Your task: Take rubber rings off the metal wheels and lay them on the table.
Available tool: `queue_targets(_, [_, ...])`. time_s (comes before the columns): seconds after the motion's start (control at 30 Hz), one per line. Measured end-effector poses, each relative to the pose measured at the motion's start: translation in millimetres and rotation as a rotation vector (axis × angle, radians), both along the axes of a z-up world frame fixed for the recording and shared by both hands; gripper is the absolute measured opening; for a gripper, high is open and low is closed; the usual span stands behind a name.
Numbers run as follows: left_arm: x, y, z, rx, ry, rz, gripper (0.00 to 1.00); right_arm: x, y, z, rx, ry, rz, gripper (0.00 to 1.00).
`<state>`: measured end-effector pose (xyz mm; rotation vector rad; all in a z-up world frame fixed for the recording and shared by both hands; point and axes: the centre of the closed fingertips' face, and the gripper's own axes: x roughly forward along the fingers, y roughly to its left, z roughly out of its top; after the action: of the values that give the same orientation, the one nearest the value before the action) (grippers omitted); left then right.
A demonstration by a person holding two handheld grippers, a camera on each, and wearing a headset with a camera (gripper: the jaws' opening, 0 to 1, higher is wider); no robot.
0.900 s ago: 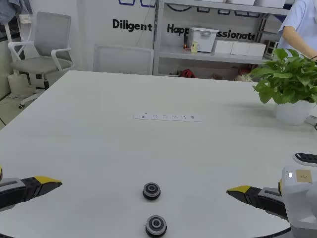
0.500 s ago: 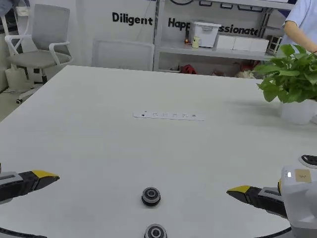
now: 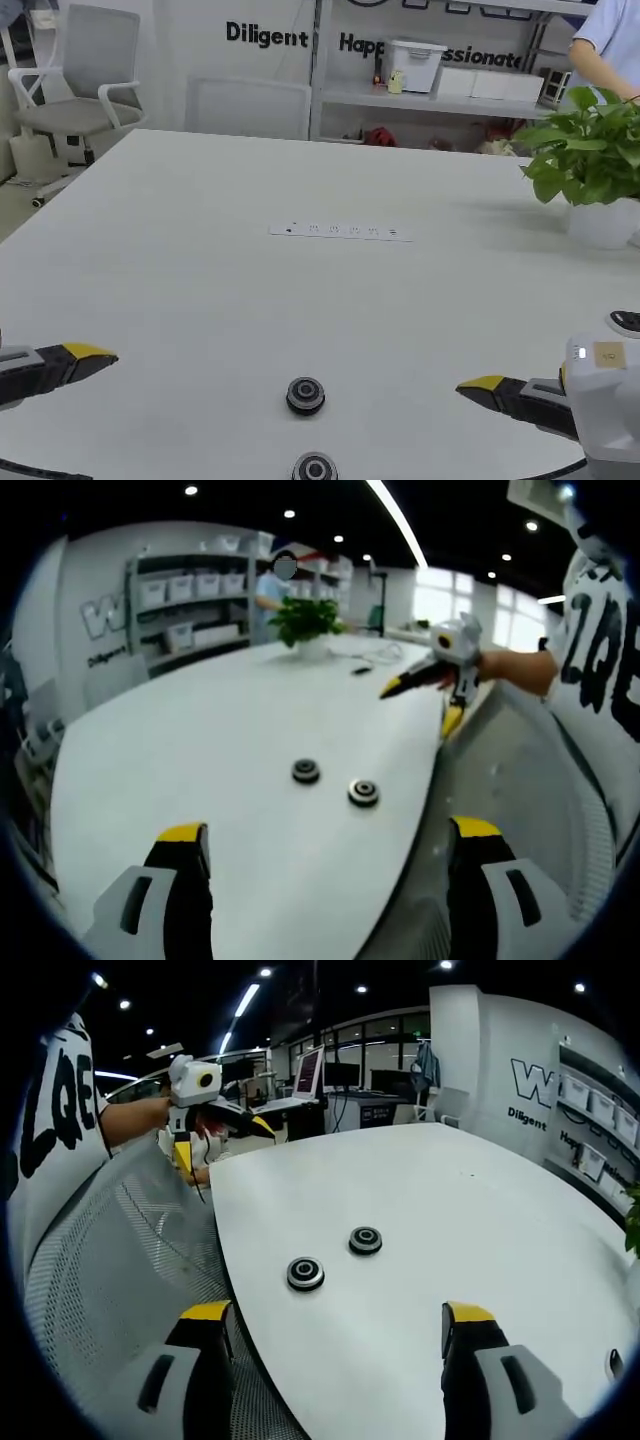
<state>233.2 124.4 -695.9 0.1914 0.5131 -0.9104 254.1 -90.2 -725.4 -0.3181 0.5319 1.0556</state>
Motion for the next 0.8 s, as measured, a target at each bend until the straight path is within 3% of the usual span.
queue_targets(0.8, [3.8, -3.6, 1.2, 0.013, 0.001, -0.021, 1.0, 0.1, 0.8, 3.2, 0.006, -0.006, 0.015, 0.84])
